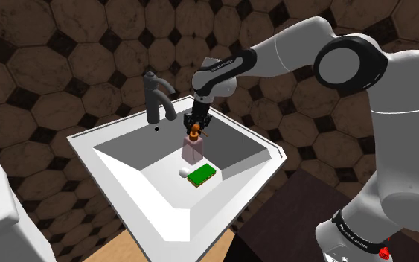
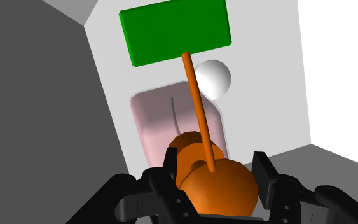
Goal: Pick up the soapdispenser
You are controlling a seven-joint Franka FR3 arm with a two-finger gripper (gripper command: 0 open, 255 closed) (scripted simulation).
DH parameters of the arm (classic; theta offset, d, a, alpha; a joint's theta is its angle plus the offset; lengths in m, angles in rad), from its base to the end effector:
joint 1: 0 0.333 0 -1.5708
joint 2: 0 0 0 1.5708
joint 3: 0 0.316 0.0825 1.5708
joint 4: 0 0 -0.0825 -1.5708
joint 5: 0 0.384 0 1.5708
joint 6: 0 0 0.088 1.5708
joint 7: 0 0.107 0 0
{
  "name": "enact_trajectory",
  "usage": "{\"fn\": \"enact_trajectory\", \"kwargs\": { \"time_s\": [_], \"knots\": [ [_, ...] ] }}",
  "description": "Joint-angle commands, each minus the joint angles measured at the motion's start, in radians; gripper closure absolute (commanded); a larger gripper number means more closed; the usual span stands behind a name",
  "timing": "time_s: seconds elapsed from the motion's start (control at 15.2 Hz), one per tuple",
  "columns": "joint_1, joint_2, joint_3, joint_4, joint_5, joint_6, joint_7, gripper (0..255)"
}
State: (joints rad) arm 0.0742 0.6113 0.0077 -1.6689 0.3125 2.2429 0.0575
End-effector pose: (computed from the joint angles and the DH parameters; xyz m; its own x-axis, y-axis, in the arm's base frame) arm 0.6759 0.0638 0.2478 0.9831 -0.1669 -0.0746 -0.1800 -0.9555 -0.2336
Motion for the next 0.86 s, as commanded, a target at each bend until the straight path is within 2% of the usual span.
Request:
{"fn": "enact_trajectory", "kwargs": {
  "time_s": [0.0,0.79],
  "knots": [
    [0.002,-0.012,-0.001,0.008,-0.004,-0.019,0.007,255],
    [0.003,-0.086,-0.009,0.032,-0.019,-0.115,0.036,255]
  ]
}}
